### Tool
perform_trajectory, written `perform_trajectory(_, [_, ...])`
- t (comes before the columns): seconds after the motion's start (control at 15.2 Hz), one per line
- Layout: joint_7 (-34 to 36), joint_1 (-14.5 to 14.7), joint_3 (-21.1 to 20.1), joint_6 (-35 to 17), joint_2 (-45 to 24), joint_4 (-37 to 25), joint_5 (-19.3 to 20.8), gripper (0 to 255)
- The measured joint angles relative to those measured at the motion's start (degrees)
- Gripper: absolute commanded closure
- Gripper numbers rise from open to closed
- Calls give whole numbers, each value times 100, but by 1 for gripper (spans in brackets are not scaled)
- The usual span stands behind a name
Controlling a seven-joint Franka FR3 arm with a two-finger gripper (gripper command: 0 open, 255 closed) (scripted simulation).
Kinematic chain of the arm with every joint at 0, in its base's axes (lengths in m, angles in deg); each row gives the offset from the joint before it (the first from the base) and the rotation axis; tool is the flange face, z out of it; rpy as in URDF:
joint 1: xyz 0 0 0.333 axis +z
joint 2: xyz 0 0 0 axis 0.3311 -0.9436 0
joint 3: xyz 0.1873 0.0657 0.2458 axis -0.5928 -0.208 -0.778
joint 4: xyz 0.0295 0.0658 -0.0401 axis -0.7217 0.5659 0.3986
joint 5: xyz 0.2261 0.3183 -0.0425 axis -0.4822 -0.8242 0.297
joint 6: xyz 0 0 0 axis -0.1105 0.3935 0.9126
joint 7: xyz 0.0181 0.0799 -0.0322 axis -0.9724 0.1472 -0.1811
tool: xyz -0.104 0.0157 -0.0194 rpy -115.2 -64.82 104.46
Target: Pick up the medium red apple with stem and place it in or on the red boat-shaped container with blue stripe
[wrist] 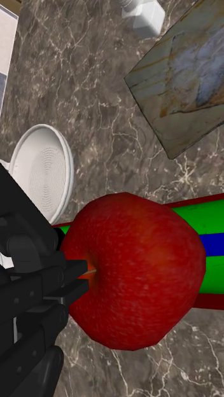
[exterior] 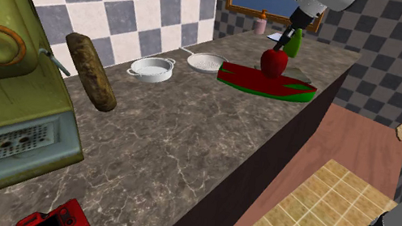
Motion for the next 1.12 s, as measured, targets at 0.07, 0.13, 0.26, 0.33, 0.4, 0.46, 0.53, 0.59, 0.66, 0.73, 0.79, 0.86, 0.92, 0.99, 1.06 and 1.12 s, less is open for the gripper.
perform_trajectory(0.07, [-3, 0, -1, -8, -2, 6, -3, 255])
perform_trajectory(0.13, [-5, 0, -1, -13, -3, 9, -5, 255])
perform_trajectory(0.26, [-7, 1, -2, -16, -4, 12, -6, 255])
perform_trajectory(0.33, [-7, 1, -2, -17, -3, 13, -6, 0])
perform_trajectory(0.4, [-7, 1, -2, -17, -3, 13, -6, 0])
perform_trajectory(0.46, [-7, 1, -2, -18, -3, 13, -6, 0])
perform_trajectory(0.53, [-7, 1, -2, -18, -2, 13, -6, 0])
perform_trajectory(0.59, [-7, 1, -2, -18, -2, 13, -6, 0])
perform_trajectory(0.66, [-7, 1, -2, -18, -2, 13, -6, 0])
perform_trajectory(0.73, [-7, 1, -2, -18, -2, 13, -6, 0])
perform_trajectory(0.79, [22, 3, 9, 40, 58, 9, 33, 0])
perform_trajectory(0.86, [38, -13, 27, 137, 93, -57, 62, 0])
perform_trajectory(0.92, [71, -28, 56, 274, 199, -96, 126, 0])
perform_trajectory(0.99, [83, -49, 82, 391, 275, -140, 170, 0])
perform_trajectory(1.06, [103, -53, 91, 448, 305, -172, 194, 0])
perform_trajectory(1.12, [113, -57, 96, 491, 320, -200, 207, 0])
